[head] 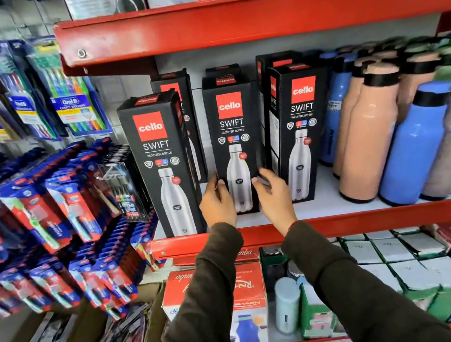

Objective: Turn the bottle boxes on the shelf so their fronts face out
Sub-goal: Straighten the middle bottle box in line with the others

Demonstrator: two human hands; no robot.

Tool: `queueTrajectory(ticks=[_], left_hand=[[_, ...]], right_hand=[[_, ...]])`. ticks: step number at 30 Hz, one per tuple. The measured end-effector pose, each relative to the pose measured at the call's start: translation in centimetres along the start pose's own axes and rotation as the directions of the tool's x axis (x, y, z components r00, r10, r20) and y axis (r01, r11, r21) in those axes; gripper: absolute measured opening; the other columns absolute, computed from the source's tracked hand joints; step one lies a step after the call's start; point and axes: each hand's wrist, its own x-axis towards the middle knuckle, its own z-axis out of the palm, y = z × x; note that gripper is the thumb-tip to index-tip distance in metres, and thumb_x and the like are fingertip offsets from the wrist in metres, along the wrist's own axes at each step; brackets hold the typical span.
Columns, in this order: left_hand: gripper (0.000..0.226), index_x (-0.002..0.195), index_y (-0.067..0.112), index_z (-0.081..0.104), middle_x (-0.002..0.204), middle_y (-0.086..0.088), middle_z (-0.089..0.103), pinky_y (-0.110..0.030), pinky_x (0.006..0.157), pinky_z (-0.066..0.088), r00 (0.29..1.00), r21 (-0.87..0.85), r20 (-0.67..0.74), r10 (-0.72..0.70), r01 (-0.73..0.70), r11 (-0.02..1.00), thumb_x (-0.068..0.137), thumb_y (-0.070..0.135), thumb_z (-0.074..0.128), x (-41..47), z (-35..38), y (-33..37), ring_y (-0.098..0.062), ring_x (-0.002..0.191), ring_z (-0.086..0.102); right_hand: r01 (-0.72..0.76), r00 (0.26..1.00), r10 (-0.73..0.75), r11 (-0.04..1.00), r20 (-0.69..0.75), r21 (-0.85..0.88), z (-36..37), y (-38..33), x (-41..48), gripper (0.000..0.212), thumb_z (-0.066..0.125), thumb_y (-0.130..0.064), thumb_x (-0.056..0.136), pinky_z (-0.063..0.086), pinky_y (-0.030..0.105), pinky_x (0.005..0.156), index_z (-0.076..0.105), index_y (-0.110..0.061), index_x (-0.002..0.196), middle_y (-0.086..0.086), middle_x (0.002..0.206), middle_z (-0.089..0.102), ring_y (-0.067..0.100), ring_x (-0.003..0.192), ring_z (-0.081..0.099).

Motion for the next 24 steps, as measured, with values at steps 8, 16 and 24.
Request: queueTrajectory(ticks=[8,16,24], left_hand=[[0.036,0.133,0.017,0.06,0.123,-0.006,0.071,-0.017,0.091,0.041,0.998,0.011,-0.04,0.049,-0.048,0.999,0.1,0.027,0.051,-2.1,-1.3,-0.4,-0.007,0.105,0.062],[0.037,0.133,0.016,0.06,0.128,-0.001,0.068,-0.02,0.101,0.045,0.997,-0.044,-0.019,0.074,-0.074,0.996,0.099,0.028,0.051,-4.1,-2.8,-0.4,-0.008,0.116,0.061],[0.037,0.133,0.015,0.059,0.123,0.002,0.069,0.012,0.077,0.033,0.997,-0.014,-0.009,0.08,-0.08,0.997,0.099,0.028,0.053,-4.7,-3.4,-0.5,0.003,0.107,0.055]], right_hand=[[0.048,0.999,-0.048,0.999,-0.021,0.002,-0.8,0.7,-2.1,0.038,0.058,-0.018,0.099,0.037,-0.007,0.079,0.056,-0.008,0.136,-0.002,0.126,0.06,-0.014,0.099,0.057],[0.078,0.997,-0.078,0.997,-0.002,0.017,-1.6,0.3,-4.1,0.036,0.058,-0.016,0.098,0.04,-0.005,0.081,0.058,-0.011,0.134,-0.011,0.119,0.059,-0.031,0.094,0.053],[0.111,0.994,-0.111,0.994,0.01,0.002,-1.9,-0.1,-5.3,0.036,0.056,-0.015,0.099,0.042,-0.004,0.082,0.058,-0.011,0.134,-0.008,0.121,0.061,-0.03,0.092,0.054]])
